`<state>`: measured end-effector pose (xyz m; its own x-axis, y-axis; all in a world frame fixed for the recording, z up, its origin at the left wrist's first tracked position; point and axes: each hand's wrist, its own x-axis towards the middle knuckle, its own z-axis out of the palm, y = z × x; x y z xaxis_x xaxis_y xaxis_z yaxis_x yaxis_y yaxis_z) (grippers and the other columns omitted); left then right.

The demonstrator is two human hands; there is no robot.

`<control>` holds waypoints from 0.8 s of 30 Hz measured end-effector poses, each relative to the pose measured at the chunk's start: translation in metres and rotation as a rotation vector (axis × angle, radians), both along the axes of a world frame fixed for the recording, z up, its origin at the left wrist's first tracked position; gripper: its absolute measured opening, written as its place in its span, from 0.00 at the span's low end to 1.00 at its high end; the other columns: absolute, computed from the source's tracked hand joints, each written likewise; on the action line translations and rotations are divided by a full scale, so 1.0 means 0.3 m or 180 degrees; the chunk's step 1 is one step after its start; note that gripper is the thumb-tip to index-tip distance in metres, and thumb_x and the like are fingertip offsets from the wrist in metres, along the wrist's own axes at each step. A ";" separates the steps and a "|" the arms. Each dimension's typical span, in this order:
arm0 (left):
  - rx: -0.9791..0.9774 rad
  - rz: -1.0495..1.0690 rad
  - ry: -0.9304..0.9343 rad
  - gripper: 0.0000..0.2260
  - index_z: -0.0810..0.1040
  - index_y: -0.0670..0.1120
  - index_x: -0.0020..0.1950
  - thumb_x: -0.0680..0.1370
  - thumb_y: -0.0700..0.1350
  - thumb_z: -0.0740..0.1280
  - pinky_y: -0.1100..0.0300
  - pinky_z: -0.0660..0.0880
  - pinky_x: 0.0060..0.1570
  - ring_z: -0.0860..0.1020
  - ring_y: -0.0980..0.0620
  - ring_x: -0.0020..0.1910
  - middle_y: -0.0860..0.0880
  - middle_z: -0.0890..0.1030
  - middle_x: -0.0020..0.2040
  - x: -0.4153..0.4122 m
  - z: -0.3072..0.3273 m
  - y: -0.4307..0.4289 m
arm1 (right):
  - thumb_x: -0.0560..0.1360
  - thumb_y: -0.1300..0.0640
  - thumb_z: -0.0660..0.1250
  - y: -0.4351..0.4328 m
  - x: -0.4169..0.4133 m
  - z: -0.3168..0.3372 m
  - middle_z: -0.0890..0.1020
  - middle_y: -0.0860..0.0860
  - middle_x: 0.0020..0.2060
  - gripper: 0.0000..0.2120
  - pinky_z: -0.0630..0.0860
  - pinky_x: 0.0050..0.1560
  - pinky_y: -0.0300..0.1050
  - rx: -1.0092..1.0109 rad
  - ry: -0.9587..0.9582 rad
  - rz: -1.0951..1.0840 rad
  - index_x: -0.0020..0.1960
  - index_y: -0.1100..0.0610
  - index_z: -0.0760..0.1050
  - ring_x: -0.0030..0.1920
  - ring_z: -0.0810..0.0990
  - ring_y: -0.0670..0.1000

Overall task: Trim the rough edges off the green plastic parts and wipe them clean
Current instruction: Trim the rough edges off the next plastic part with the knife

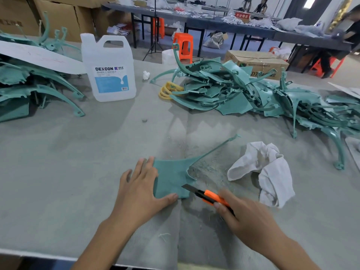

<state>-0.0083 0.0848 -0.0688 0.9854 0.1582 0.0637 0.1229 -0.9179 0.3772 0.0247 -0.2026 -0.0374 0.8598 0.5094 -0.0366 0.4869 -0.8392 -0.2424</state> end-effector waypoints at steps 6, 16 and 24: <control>0.0031 -0.0110 0.0031 0.40 0.58 0.61 0.76 0.69 0.79 0.51 0.52 0.49 0.76 0.52 0.57 0.79 0.57 0.53 0.81 -0.008 -0.009 -0.005 | 0.82 0.37 0.52 0.001 0.012 -0.017 0.74 0.44 0.33 0.12 0.68 0.33 0.47 -0.0006 -0.0137 -0.0066 0.53 0.44 0.65 0.39 0.80 0.50; 0.0374 -0.0049 0.0249 0.43 0.53 0.64 0.80 0.68 0.81 0.43 0.51 0.46 0.76 0.48 0.53 0.79 0.56 0.49 0.82 -0.001 -0.026 -0.009 | 0.81 0.35 0.50 -0.011 0.023 -0.003 0.78 0.44 0.35 0.15 0.70 0.34 0.48 -0.0017 -0.0306 -0.0185 0.53 0.44 0.66 0.39 0.81 0.50; 0.0355 -0.0064 0.0228 0.43 0.55 0.64 0.79 0.68 0.81 0.42 0.52 0.46 0.75 0.48 0.54 0.79 0.55 0.50 0.82 0.004 -0.030 -0.005 | 0.82 0.36 0.51 0.005 0.041 -0.005 0.78 0.44 0.37 0.14 0.69 0.34 0.48 -0.0182 -0.0337 -0.0227 0.55 0.45 0.67 0.41 0.82 0.51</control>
<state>-0.0071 0.0831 -0.0776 0.9909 0.1342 0.0093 0.1270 -0.9563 0.2635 0.0370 -0.2012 -0.0388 0.8942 0.4466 0.0289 0.4459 -0.8835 -0.1436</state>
